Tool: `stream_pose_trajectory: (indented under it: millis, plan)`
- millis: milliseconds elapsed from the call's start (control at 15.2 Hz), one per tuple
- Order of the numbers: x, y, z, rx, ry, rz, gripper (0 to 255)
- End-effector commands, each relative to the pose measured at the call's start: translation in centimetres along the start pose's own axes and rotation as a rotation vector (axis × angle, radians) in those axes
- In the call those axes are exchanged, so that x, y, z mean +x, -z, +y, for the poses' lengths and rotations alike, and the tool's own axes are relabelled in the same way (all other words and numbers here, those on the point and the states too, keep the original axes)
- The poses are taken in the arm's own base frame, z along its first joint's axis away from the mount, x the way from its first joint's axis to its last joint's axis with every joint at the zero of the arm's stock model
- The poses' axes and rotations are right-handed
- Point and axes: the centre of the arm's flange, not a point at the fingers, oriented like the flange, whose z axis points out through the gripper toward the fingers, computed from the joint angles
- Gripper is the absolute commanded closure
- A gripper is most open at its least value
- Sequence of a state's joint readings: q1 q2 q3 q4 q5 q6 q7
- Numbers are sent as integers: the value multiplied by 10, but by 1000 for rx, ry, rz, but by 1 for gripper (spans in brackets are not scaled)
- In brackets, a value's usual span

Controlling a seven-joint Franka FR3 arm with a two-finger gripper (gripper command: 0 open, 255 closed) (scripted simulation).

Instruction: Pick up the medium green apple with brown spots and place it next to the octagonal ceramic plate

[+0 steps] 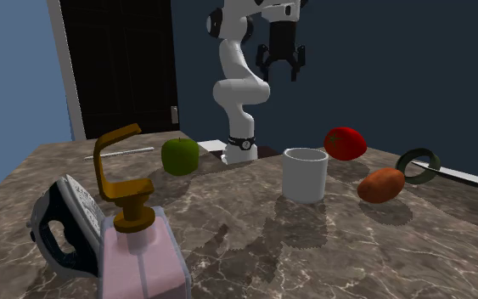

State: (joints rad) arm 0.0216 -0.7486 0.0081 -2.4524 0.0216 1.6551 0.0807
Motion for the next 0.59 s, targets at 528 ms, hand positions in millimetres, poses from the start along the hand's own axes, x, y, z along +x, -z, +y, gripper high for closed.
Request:
stream_pose_trajectory:
  millis: [528]
  plan:
    - [16,-30,104,18,-53,-29,0]
